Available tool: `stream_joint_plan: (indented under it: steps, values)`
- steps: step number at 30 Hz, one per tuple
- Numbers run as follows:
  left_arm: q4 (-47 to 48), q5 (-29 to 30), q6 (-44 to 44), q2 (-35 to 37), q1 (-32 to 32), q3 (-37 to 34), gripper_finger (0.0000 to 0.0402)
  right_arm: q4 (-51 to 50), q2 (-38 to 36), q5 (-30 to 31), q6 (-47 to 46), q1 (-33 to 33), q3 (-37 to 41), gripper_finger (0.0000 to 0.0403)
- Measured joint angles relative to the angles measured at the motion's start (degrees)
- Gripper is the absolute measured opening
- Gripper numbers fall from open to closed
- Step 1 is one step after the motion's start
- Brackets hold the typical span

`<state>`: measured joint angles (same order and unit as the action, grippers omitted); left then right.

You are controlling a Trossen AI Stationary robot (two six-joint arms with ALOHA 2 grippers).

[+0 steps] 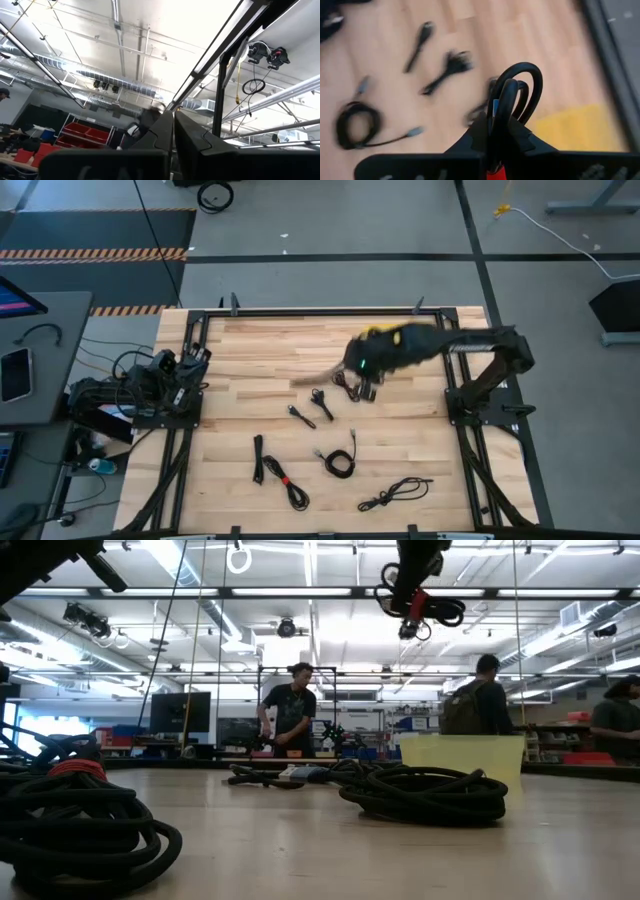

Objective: Pick and place USB-C Cables
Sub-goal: Put the black charger cable into the yellow bin

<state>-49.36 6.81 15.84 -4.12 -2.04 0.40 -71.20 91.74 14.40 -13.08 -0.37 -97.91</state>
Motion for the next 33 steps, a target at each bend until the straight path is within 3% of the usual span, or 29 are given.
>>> stream_joint_plan:
  steps: [6,9,15,23,27,33]
  values:
    - [0.3,0.0,0.0,0.0,0.0,0.0,0.0023,-0.9,-4.5,0.2,9.4,-11.4,-0.6,0.0026]
    - [0.9,0.0,0.0,0.0,0.0,0.0,0.0023,-0.8,-5.7,-3.0,13.3,-17.7,-0.6,0.0026]
    - [1.6,0.0,0.0,0.0,0.0,0.0,0.0023,1.0,-5.7,-15.7,21.1,-28.9,-0.6,0.0026]
    - [1.7,0.0,0.0,0.0,0.0,0.0,0.0023,1.1,-2.0,-36.7,28.9,-36.0,-0.6,0.0026]
    - [1.7,0.0,0.0,0.0,0.0,0.0,0.0023,-2.9,0.4,-37.2,31.7,-37.2,-0.6,0.0026]
    - [1.7,0.0,0.1,0.0,0.0,0.0,0.0023,-12.2,4.0,-30.6,37.3,-37.4,-0.6,0.0026]
